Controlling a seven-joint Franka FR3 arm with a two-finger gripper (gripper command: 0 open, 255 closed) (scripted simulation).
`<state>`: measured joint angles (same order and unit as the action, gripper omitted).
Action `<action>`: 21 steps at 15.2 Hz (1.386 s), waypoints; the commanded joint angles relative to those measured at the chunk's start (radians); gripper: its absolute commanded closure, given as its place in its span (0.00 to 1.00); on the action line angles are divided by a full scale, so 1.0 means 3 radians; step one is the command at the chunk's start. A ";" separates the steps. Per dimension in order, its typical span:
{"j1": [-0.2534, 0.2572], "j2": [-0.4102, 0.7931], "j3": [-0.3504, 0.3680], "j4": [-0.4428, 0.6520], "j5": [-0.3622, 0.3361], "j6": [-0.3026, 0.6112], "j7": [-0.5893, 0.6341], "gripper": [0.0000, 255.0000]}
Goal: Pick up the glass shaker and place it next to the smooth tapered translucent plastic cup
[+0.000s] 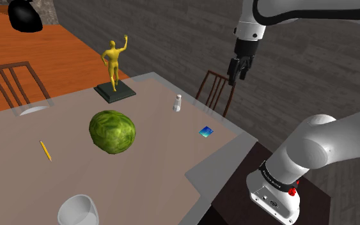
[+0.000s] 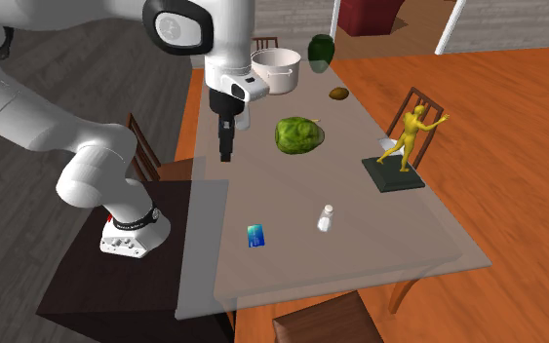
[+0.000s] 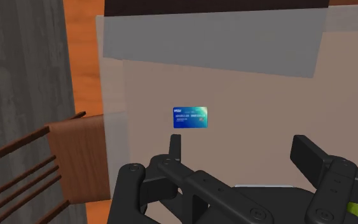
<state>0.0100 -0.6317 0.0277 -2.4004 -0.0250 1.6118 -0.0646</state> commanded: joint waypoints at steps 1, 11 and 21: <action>0.0002 0.0264 0.0021 0.0052 -0.0016 0.0199 0.0014 0.00; -0.0012 0.1573 0.0090 0.0559 -0.0165 0.0917 0.0085 0.00; 0.0015 0.2921 0.0107 0.1501 -0.0378 0.1227 0.0181 0.00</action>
<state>0.0116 0.2055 0.0590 -1.9757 -0.1317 1.9695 -0.0160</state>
